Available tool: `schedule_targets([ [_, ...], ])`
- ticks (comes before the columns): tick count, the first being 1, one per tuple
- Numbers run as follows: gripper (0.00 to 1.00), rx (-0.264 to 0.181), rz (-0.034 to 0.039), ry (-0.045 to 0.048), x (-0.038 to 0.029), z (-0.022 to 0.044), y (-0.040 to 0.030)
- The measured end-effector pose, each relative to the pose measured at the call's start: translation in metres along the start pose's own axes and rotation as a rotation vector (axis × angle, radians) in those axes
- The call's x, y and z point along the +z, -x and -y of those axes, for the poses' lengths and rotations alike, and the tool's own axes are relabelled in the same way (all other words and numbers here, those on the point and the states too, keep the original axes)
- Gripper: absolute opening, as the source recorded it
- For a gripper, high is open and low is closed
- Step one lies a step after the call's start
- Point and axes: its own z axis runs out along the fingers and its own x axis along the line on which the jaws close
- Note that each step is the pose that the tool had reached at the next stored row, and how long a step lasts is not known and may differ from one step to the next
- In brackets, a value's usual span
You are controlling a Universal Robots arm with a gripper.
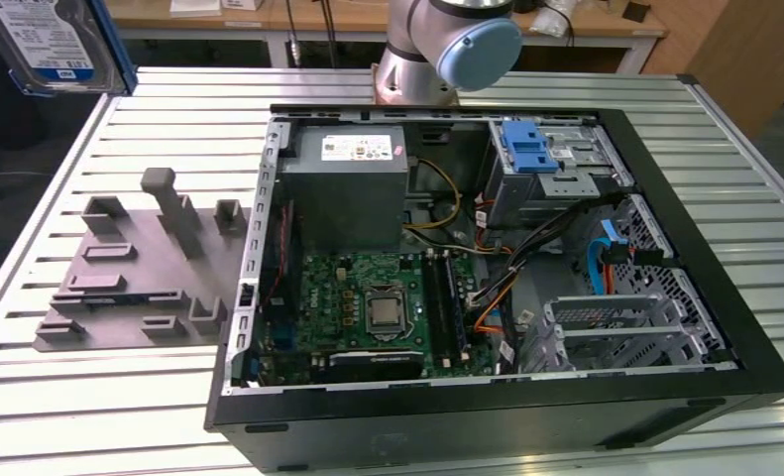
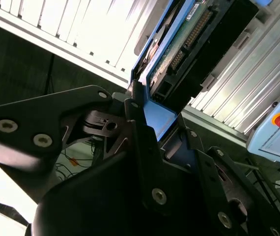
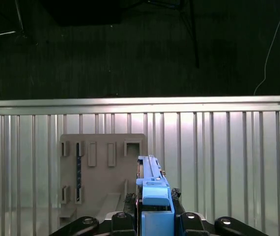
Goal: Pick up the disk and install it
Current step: 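Pick up the disk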
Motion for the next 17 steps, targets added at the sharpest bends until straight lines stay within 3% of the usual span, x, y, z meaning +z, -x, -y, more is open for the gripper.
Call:
schedule_targets([
  [8,0.36,0.0,-0.0002,0.0003,-0.0002,0.0,-0.0018],
  [17,0.36,0.0,-0.0001,0.0001,0.0001,0.0007,-0.0176],
])
